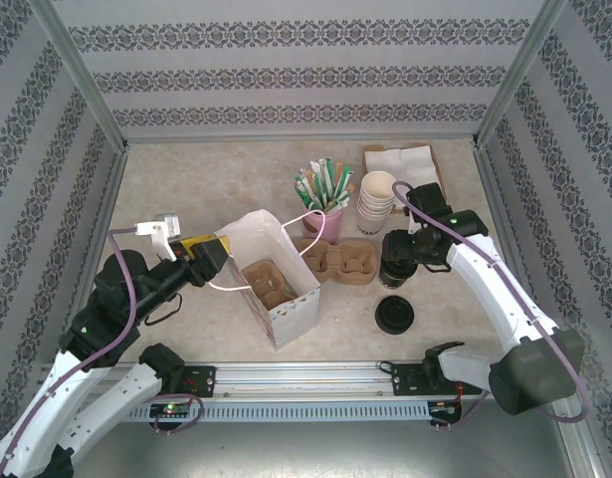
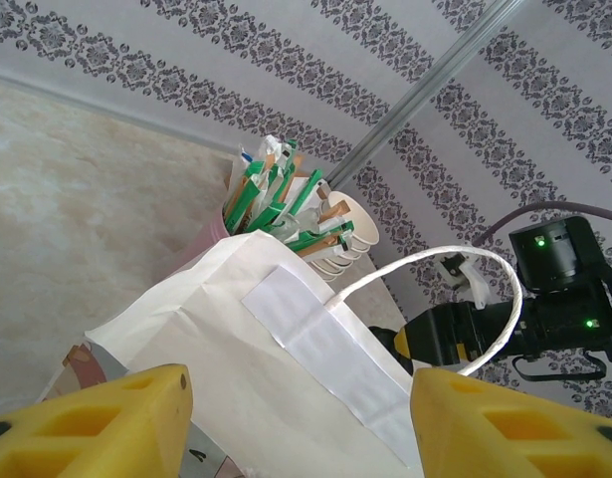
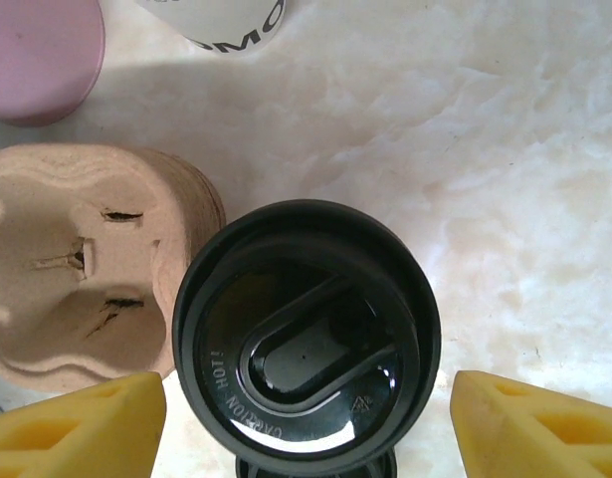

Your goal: Pack the takeout coffee

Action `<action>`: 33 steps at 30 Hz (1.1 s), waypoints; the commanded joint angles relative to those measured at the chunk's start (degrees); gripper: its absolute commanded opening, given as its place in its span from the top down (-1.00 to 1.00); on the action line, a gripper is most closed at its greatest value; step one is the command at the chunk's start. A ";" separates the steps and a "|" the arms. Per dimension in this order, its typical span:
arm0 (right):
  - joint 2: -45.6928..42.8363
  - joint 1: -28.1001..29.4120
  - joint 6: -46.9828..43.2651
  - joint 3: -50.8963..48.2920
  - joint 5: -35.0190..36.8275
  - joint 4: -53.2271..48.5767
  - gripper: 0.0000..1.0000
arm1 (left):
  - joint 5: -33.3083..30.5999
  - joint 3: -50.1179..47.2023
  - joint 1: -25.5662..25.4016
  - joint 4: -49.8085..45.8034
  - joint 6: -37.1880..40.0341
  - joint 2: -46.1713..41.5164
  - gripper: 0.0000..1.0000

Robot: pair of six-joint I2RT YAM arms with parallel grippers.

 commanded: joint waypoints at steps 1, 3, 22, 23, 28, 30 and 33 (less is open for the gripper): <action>1.40 0.00 0.97 -1.22 1.27 1.31 -0.52 | 0.33 1.61 -0.61 -0.10 1.25 0.03 -0.27; 1.98 0.21 1.08 -1.41 1.50 1.74 -0.53 | 0.23 1.84 -0.66 -0.38 1.26 0.03 -0.28; 6.00 3.36 2.55 -2.39 4.29 2.40 -0.55 | -1.56 2.53 -0.66 -1.61 1.74 -0.76 -0.39; 5.80 3.49 2.59 -2.22 4.30 2.39 -0.55 | -1.60 2.59 -0.62 -1.67 1.70 -0.85 -0.39; 3.80 3.56 3.20 -2.07 4.94 2.38 -0.55 | -1.56 2.46 -0.59 -1.62 1.55 -0.84 -0.40; 3.39 3.61 3.21 -1.93 5.32 2.04 -0.57 | -1.63 2.43 -0.65 -1.61 1.44 -0.78 -0.40; 2.89 3.49 3.30 -1.70 5.88 1.64 -0.59 | -1.83 2.52 -0.69 -1.60 1.57 -0.71 -0.40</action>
